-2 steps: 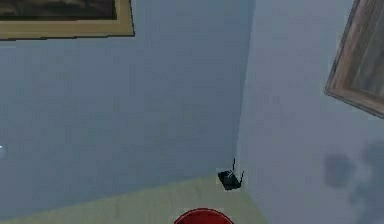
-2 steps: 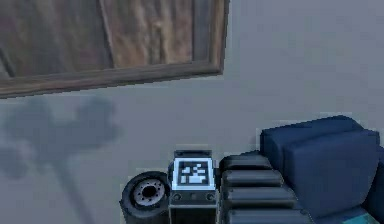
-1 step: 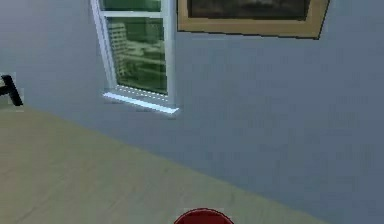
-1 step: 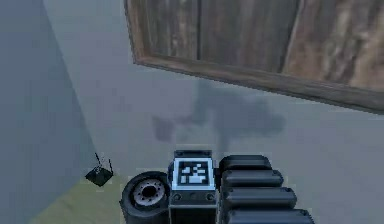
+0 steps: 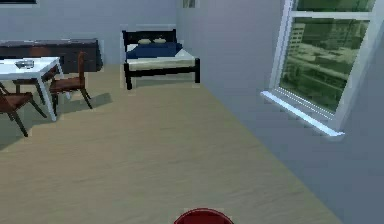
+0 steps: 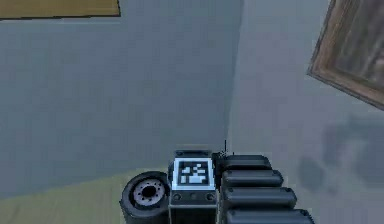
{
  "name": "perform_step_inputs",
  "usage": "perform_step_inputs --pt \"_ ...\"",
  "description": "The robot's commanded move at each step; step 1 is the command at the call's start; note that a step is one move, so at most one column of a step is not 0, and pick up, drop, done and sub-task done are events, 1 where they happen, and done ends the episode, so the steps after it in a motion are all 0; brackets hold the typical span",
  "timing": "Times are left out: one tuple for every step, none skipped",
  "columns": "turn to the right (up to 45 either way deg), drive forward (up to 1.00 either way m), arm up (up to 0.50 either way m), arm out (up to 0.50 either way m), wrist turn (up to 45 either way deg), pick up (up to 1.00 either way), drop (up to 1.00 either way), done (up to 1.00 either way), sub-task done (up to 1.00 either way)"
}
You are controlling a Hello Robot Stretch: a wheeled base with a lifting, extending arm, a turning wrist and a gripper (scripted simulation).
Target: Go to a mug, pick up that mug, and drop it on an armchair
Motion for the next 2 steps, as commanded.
perform_step_inputs --pt "-3.0 0.0 0.0 0.0 0.0 0.0 0.0 0.0 0.0" --pt "-45.0 0.0 0.0 0.0 0.0 0.0 0.0 0.0 0.0"
